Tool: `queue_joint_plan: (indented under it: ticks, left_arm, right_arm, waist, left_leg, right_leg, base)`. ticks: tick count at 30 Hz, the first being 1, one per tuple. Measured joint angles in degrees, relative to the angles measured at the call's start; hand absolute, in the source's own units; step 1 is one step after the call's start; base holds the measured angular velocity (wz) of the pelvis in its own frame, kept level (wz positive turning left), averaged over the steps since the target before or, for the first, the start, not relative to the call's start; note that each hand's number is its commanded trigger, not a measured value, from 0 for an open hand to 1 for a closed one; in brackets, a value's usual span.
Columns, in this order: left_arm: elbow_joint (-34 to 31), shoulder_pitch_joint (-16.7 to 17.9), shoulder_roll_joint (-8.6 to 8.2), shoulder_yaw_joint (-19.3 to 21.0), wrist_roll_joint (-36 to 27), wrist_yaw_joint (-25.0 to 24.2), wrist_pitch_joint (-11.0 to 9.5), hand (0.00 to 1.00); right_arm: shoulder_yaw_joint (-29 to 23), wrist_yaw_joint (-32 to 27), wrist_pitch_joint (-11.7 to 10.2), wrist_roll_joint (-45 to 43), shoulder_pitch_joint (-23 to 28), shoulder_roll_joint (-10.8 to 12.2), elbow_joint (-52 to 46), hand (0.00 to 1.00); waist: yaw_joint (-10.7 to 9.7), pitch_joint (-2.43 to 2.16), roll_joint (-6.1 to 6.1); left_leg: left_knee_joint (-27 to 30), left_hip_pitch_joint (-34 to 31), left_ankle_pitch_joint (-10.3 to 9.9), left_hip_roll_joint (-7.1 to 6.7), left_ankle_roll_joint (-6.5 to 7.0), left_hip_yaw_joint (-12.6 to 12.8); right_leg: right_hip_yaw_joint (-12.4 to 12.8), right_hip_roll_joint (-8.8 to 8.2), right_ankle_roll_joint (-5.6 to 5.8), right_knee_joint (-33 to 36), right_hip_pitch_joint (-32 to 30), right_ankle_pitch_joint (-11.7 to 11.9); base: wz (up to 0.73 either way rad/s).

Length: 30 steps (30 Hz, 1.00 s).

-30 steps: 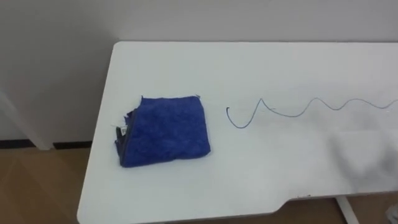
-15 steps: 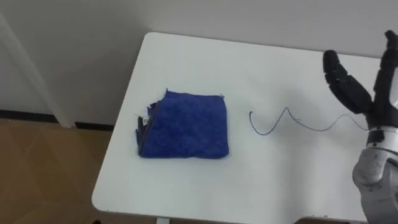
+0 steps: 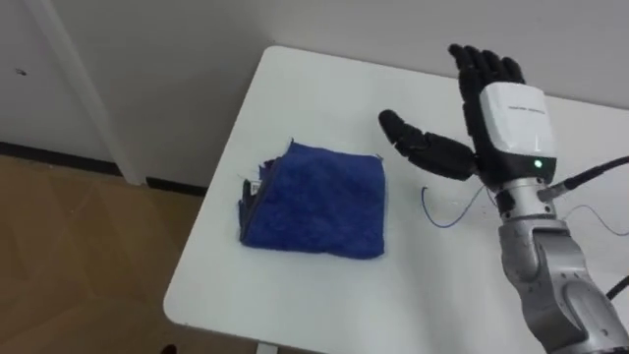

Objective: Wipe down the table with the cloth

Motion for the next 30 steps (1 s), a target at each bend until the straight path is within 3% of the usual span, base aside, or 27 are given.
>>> queue_joint_plan:
  ticks: [4,12,15,16,17,18,19,20,21,23,28,30]
  left_arm:
    - [0.1,-0.5,0.04,0.0,0.1,-0.1,-0.2,0.00]
    - [0.1,-0.7,0.20,-0.2,0.6,-1.9,-0.2,0.00]
    - [0.0,-0.6,0.39,-0.6,0.7,-1.8,-0.2,0.00]
    - [-0.1,-0.7,0.97,-0.3,0.7,-1.6,-0.2,0.00]
    - [0.3,-0.6,1.38,0.0,0.8,-1.6,-0.1,0.00]
    - [0.8,-0.7,1.27,-0.1,0.7,-1.7,0.0,0.00]
    - [1.5,-0.5,1.22,-1.2,0.6,-2.0,0.0,0.00]
    - [1.7,-1.6,1.25,-2.4,0.7,-2.6,-0.3,0.00]
    - [1.6,-2.2,1.23,-3.3,1.4,-2.8,-0.9,0.00]
    - [1.6,-1.6,1.07,-4.1,1.9,-3.4,-0.3,0.00]
    - [1.6,-0.5,1.23,-5.4,1.6,-5.5,0.3,0.00]
    - [1.6,-0.6,1.28,-5.5,1.4,-5.8,0.3,0.00]
  right_arm:
    - [4.2,0.8,-0.2,-1.4,0.0,0.0,2.6,0.00]
    - [6.1,4.3,-0.4,-8.2,-0.1,0.0,6.4,0.00]
    - [6.8,4.3,-0.4,-8.4,0.0,0.1,8.8,0.00]
    - [7.7,4.3,-0.5,-8.7,-0.4,0.2,9.2,0.00]
    - [9.3,4.2,-0.5,-9.2,-1.3,0.2,9.4,0.00]
    - [10.4,3.9,-0.4,-9.1,-1.7,0.0,10.3,0.00]
    - [12.3,4.0,0.2,-9.3,-1.6,0.1,13.0,0.00]
    - [12.4,5.1,1.2,-9.7,-1.4,0.5,15.3,0.00]
    - [12.2,6.1,2.1,-10.7,-1.4,0.9,15.4,0.00]
    - [12.2,6.6,2.6,-12.4,-1.5,1.7,15.2,0.00]
    - [12.3,7.5,2.8,-13.9,-1.2,2.0,14.2,0.00]
    - [12.4,7.6,2.7,-13.8,-0.5,2.0,14.1,0.00]
  waist:
    - [1.5,0.47,-0.90]
    - [3.1,0.39,-1.48]
    - [3.2,0.71,-0.42]
    - [3.8,0.50,-0.71]
    - [4.2,0.44,-0.89]
    - [3.9,0.55,-0.49]
    - [2.2,0.40,-0.13]
    - [1.6,0.57,-0.58]
    - [1.6,0.47,-1.06]
    - [2.3,0.00,-1.25]
    - [2.4,0.19,-1.05]
    - [2.5,0.30,-0.88]
  left_leg:
    - [0.0,-0.1,0.0,0.02,-0.01,-0.1]
    - [0.0,0.0,0.0,-0.29,-0.01,-1.9]
    - [0.0,1.2,0.0,0.54,0.01,-7.1]
    - [0.1,0.9,0.0,0.99,-0.01,-10.4]
    - [0.6,0.5,-0.5,1.51,-0.81,-11.0]
    - [1.4,0.4,-1.1,2.00,-2.82,-10.6]
    - [1.8,0.1,-1.8,2.69,-5.50,-8.2]
    - [0.1,-1.4,-1.3,2.98,-5.67,-6.1]
    - [-0.9,-4.5,1.7,3.82,-4.88,-2.7]
    - [-0.1,-4.6,3.8,3.86,-3.99,-0.3]
    - [-0.1,-2.8,3.8,2.20,-3.94,-0.8]
    - [-0.2,-3.2,3.4,1.68,-2.76,-0.8]
  right_leg:
    - [-0.5,0.02,0.00,-0.3,0.1,0.0]
    - [-2.3,-0.09,0.00,-0.8,0.5,0.0]
    - [-3.5,0.87,-0.04,2.3,-1.4,-1.0]
    - [-2.6,2.71,-1.67,-2.1,-4.1,0.3]
    - [-2.6,3.94,-3.74,-5.6,-7.2,7.7]
    - [-4.3,3.85,-4.03,-4.5,-7.0,8.6]
    - [-4.1,3.41,-4.10,-3.5,-6.0,8.7]
    - [-1.5,2.48,-4.01,-3.5,-5.1,8.6]
    - [0.6,1.60,-3.06,-3.3,-5.0,8.2]
    - [-0.2,0.88,-1.46,-2.6,-4.4,7.3]
    - [-3.7,-0.83,0.03,-2.7,-2.2,6.3]
    - [-3.7,-0.89,0.43,-2.6,-2.2,5.6]
  base:
    - [0.04]
    - [0.11]
    - [-0.03]
    - [-0.62]
    - [-0.60]
    - [-0.14]
    - [0.52]
    - [0.73]
    - [0.51]
    - [0.08]
    - [0.10]
    - [0.14]
